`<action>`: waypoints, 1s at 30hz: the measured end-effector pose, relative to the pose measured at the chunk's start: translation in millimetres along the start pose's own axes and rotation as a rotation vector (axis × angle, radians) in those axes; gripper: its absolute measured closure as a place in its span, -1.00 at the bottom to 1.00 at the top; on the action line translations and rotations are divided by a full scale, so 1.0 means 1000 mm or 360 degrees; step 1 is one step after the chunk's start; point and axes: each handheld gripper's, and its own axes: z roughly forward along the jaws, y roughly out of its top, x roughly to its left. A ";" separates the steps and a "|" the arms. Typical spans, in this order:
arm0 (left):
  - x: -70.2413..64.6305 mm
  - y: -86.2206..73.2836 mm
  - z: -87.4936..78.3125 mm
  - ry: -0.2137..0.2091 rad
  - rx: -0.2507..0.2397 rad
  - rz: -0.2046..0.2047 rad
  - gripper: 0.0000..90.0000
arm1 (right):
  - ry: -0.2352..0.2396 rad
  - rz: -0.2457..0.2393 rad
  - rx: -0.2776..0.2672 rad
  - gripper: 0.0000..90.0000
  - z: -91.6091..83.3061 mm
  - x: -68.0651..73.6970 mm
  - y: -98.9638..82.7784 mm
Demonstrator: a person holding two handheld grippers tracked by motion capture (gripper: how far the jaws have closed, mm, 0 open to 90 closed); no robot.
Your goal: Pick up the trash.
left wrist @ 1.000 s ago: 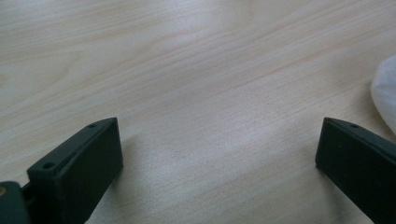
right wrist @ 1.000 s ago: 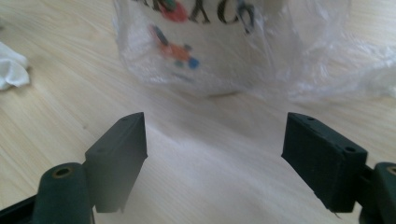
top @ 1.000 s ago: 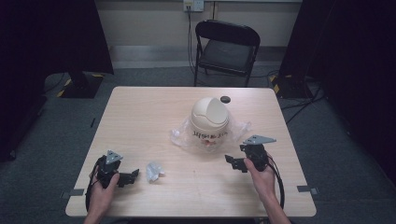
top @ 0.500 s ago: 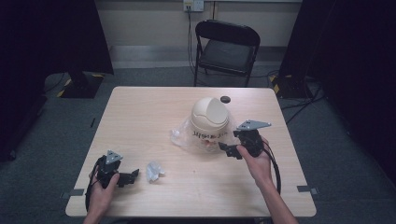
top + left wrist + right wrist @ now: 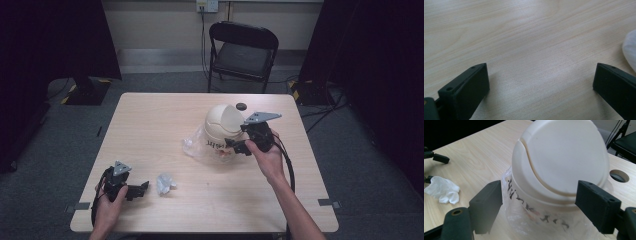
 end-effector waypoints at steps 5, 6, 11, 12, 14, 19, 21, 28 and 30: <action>0.000 0.000 0.000 0.0000 -0.0002 0.0000 -1.00 | -0.0003 -0.0007 0.0003 -0.60 0.012 0.005 0.004; 0.000 0.000 0.000 0.0000 -0.0001 0.0000 -1.00 | -0.0005 -0.0006 0.0006 -0.60 0.014 0.005 0.004; 0.000 0.000 0.000 0.0000 -0.0002 -0.0001 -1.00 | 0.0008 -0.0014 0.0051 -0.61 0.023 0.004 0.004; 0.000 0.000 0.000 -0.0001 0.0000 -0.0001 -1.00 | 0.0004 -0.0020 0.0061 -0.61 0.024 0.004 0.004; 0.000 0.000 0.000 0.0000 0.0000 0.0000 -1.00 | 0.0015 -0.0015 0.0068 -0.64 0.027 0.004 0.004; 0.000 0.000 0.000 0.0000 0.0000 0.0000 -1.00 | 0.0013 -0.0007 0.0077 -0.68 0.033 0.001 0.005; 0.000 0.000 0.000 -0.0001 -0.0002 -0.0001 -1.00 | 0.0010 0.0016 0.0084 -0.69 0.037 -0.002 0.005; 0.000 0.000 0.000 0.0000 -0.0001 0.0000 -1.00 | 0.0026 0.0046 0.0098 -0.69 0.047 -0.008 0.007; 0.000 0.000 0.000 -0.0001 -0.0002 0.0000 -1.00 | 0.0035 0.0054 0.0093 -0.69 0.049 -0.008 0.008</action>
